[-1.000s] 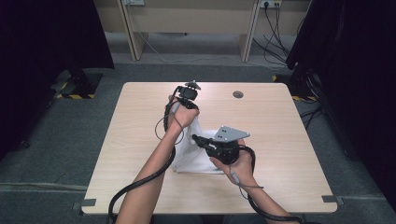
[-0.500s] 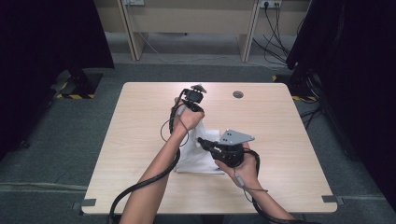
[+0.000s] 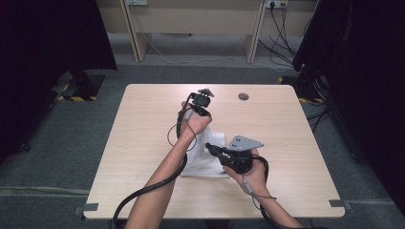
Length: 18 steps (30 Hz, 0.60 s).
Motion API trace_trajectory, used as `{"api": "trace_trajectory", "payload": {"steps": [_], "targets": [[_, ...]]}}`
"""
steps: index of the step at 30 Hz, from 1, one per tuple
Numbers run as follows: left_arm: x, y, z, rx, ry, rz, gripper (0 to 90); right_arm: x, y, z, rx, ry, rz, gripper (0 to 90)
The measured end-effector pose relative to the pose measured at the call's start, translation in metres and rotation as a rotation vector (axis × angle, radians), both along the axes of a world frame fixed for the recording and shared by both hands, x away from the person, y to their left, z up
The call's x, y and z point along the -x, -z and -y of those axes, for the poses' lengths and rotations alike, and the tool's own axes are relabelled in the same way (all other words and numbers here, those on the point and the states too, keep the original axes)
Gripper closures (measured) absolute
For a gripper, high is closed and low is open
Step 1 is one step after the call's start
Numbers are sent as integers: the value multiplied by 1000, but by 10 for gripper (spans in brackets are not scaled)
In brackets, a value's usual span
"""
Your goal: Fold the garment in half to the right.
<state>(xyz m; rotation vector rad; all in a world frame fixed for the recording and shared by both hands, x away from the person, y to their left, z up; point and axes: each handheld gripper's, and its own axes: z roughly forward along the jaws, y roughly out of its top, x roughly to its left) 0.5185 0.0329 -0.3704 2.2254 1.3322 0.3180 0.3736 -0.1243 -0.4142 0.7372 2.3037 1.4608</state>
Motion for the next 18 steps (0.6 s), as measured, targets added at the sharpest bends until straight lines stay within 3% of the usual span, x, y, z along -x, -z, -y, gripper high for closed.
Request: {"api": "trace_trajectory", "payload": {"steps": [18], "targets": [[2, 14, 14, -10, 20, -18, 846, 4, 15, 8, 11, 12, -23, 847]]}}
